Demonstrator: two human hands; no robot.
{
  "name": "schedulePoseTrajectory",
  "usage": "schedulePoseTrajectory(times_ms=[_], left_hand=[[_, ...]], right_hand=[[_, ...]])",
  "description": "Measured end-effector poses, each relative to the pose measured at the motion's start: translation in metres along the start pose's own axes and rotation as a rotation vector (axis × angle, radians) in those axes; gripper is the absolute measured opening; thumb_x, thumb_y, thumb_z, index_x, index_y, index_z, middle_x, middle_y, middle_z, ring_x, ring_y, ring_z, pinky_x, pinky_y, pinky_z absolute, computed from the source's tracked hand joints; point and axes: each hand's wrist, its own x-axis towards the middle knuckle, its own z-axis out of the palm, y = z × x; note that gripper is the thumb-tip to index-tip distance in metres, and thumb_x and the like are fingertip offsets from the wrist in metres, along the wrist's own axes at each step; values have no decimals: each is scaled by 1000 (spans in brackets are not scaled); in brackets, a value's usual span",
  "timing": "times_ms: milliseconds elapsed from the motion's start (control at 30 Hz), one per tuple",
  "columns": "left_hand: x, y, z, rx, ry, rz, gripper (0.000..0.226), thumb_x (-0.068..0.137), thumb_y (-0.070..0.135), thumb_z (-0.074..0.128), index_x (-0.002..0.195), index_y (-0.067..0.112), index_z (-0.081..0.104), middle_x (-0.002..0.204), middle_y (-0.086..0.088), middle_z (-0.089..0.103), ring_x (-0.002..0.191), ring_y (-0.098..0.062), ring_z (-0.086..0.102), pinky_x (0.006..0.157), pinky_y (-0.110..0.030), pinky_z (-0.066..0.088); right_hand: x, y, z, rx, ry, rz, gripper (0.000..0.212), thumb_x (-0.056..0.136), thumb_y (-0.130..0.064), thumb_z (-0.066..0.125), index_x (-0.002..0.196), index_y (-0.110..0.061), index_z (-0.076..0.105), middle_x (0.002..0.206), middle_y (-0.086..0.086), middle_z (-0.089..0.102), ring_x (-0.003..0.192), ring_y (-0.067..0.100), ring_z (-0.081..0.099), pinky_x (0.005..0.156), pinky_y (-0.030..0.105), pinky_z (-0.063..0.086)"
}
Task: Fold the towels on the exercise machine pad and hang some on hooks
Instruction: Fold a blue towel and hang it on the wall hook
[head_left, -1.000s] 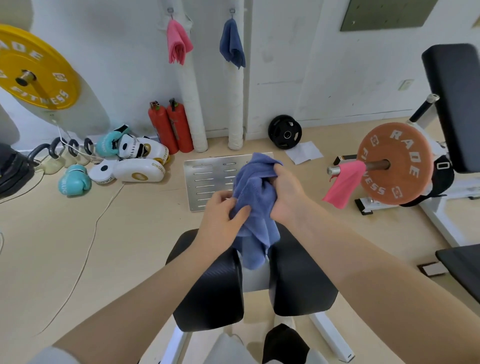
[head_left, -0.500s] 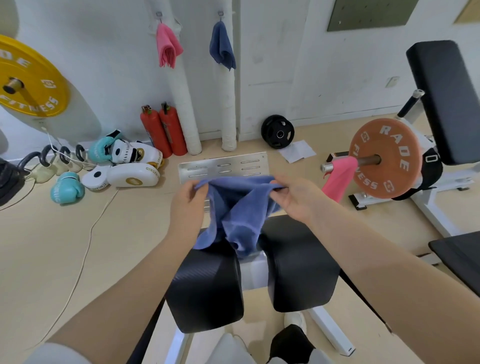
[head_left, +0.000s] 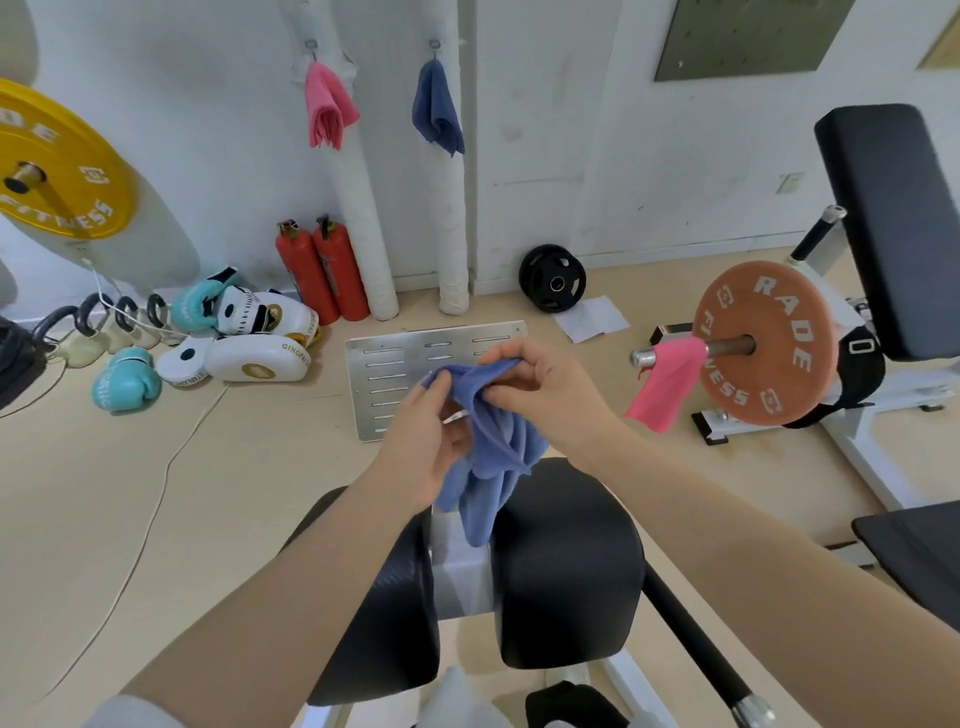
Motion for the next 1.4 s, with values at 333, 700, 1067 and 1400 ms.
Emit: schedulePoseTrajectory(times_ms=[333, 700, 1067, 1400], left_hand=[[26, -9, 40, -21, 54, -51, 26, 96, 31, 40, 102, 16, 60, 100, -8, 65, 87, -17, 66, 72, -30, 54], [16, -16, 59, 96, 219, -45, 30, 93, 19, 42, 69, 17, 59, 63, -6, 61, 60, -17, 60, 65, -30, 48], [2, 2, 0, 517, 283, 338, 22, 94, 13, 41, 77, 12, 55, 74, -11, 46, 70, -18, 45, 64, -28, 37], [-21, -1, -6, 606, 5, 403, 32, 96, -3, 34, 82, 10, 59, 63, 11, 60, 60, 12, 58, 64, -8, 44]], right_hand=[[9, 12, -49, -750, -320, -357, 53, 81, -3, 41, 131, -14, 52, 135, 10, 44, 119, 20, 46, 102, 12, 33], [10, 6, -63, -997, -360, -466, 18, 83, -19, 52, 93, -8, 61, 120, 9, 49, 77, 25, 50, 64, 34, 42], [-10, -21, -40, -139, -371, -152, 25, 87, -11, 53, 71, -29, 57, 66, -16, 54, 66, 0, 48, 66, 11, 40], [-13, -27, 11, -396, -317, -23, 19, 98, -18, 41, 81, -24, 48, 80, -9, 52, 76, 6, 48, 74, 22, 39]])
